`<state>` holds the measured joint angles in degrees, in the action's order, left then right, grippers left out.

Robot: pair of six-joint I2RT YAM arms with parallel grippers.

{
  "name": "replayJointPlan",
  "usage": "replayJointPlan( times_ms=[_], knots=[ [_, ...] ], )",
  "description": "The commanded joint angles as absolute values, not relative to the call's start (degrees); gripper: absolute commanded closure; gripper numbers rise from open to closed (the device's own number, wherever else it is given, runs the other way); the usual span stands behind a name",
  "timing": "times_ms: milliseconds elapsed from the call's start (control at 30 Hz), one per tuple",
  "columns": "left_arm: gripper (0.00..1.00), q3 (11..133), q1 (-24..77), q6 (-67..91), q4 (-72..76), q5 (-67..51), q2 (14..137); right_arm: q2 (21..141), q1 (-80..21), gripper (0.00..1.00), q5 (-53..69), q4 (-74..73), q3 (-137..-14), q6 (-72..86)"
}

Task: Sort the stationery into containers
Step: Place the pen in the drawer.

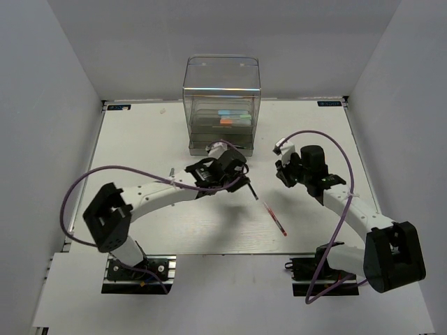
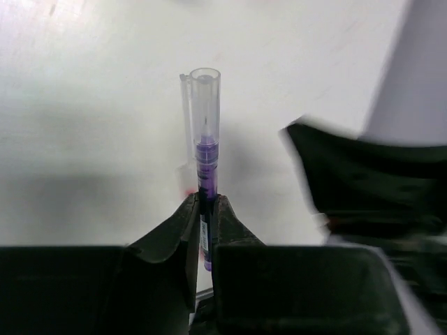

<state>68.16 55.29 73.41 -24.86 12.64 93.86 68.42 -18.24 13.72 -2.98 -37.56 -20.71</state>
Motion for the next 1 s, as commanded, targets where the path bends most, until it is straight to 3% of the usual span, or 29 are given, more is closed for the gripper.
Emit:
replayJointPlan(
  times_ms=[0, 67, 100, 233, 300, 600, 967],
  knots=[
    [1.0, 66.5, 54.8, 80.3, -17.2, 22.7, 88.9, 66.3, -18.0, 0.87, 17.0, -3.1, -36.3, -21.3],
    [1.0, 66.5, 54.3, 82.9, -17.2, 27.8, 88.2, 66.0, -18.0, 0.97, 17.7, -3.6, -35.9, -21.9],
    [1.0, 67.4, 53.7, 84.3, -17.2, 29.4, 88.2, 65.7, -17.9, 0.97, 17.9, -4.3, -35.5, -22.1],
    [1.0, 71.9, 51.4, 88.9, -17.8, 34.0, 91.2, 65.3, -18.1, 0.74, 19.2, -6.5, -33.7, -23.4],
    [1.0, 74.3, 50.1, 92.3, -20.4, 35.2, 93.2, 64.6, -18.2, 0.69, 19.5, -7.7, -33.1, -23.7],
    [1.0, 81.2, 43.0, 100.3, -23.4, 33.9, 102.1, 63.1, -18.2, 0.66, 19.1, -9.2, -30.9, -24.2],
    [0.99, 83.3, 39.0, 104.4, -25.0, 33.4, 105.9, 63.5, -18.5, 0.47, 23.0, -12.8, -30.8, -25.2]
  ],
)
